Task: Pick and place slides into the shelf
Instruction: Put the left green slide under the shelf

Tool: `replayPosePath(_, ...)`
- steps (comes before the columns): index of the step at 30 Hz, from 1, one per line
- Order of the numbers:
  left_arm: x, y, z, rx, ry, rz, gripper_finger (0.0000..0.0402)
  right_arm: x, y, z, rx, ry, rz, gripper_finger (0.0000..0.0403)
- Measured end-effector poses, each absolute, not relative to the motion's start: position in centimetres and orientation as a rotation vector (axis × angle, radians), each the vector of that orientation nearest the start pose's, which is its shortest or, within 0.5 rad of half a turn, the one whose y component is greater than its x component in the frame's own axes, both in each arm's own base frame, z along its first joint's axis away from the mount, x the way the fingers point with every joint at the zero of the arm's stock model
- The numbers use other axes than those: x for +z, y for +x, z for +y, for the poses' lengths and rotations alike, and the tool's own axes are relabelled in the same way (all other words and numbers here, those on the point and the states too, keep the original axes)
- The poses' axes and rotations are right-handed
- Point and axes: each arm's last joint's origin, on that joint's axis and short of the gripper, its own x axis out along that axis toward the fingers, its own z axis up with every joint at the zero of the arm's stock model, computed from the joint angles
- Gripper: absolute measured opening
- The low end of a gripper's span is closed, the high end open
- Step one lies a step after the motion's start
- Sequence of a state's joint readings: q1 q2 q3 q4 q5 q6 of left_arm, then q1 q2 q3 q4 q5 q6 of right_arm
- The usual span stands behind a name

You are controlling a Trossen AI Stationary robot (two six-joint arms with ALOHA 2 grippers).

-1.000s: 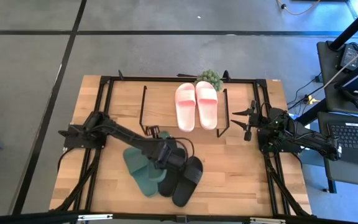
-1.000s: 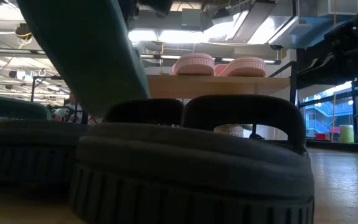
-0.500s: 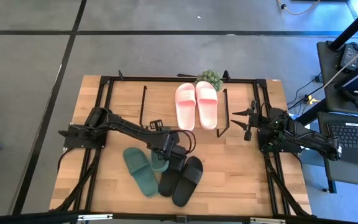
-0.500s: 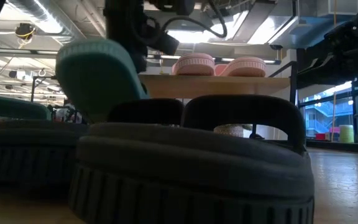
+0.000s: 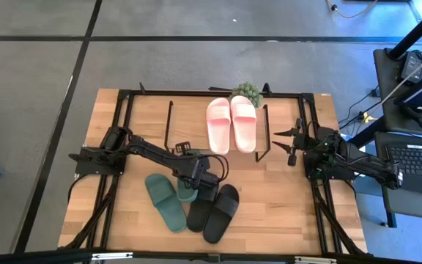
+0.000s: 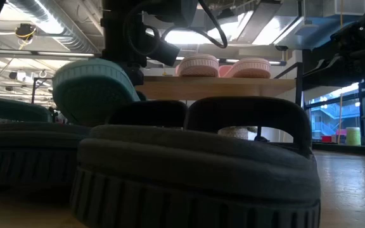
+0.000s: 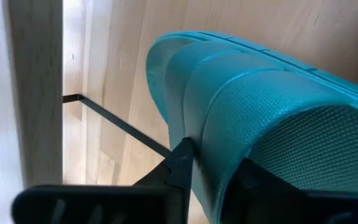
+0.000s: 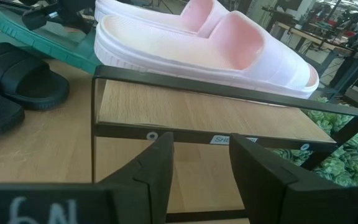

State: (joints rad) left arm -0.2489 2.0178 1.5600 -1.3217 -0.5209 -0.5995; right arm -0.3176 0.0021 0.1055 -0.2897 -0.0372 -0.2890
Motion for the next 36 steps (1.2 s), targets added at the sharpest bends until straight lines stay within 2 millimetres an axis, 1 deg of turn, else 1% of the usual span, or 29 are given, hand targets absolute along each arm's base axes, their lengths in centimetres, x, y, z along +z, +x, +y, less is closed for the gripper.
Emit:
replayPosePath(8, 19.6, 35.4, -7.6, 0.663, 0.170, 1.484, 0.0070, 17.1, 8.4, -2.7, -0.251, -0.253, 0.223, 0.0157)
replayPosePath(11, 19.6, 35.4, -7.6, 0.663, 0.136, 1.493, 0.0081, 17.1, 8.4, -2.7, -0.251, -0.253, 0.223, 0.0157)
replayPosePath(17, 19.5, 35.4, -7.6, 0.663, 0.130, 1.495, 0.0104, 17.1, 8.4, -2.7, -0.251, -0.253, 0.223, 0.0157)
replayPosePath(20, 19.6, 35.4, -7.6, 0.664, 0.129, 1.494, 0.0125, 17.1, 8.4, -2.7, -0.251, -0.253, 0.223, 0.0157)
replayPosePath(25, 19.6, 35.3, -7.6, 0.664, 0.133, 1.502, 0.0174, 17.1, 8.4, -2.7, -0.251, -0.253, 0.223, 0.0157)
replayPosePath(27, 20.0, 35.2, -7.6, 0.666, 0.142, 1.515, 0.0186, 17.1, 8.4, -2.7, -0.251, -0.253, 0.223, 0.0157)
replayPosePath(30, 21.1, 35.2, -8.1, 0.660, 0.161, 1.528, 0.0193, 17.1, 8.4, -2.7, -0.251, -0.253, 0.223, 0.0157)
replayPosePath(33, 22.3, 35.1, -9.0, 0.634, 0.164, 1.532, 0.0194, 17.1, 8.4, -2.7, -0.251, -0.253, 0.223, 0.0157)
replayPosePath(36, 23.7, 35.1, -10.2, 0.580, 0.105, 1.552, 0.0195, 17.1, 8.4, -2.7, -0.251, -0.253, 0.223, 0.0157)
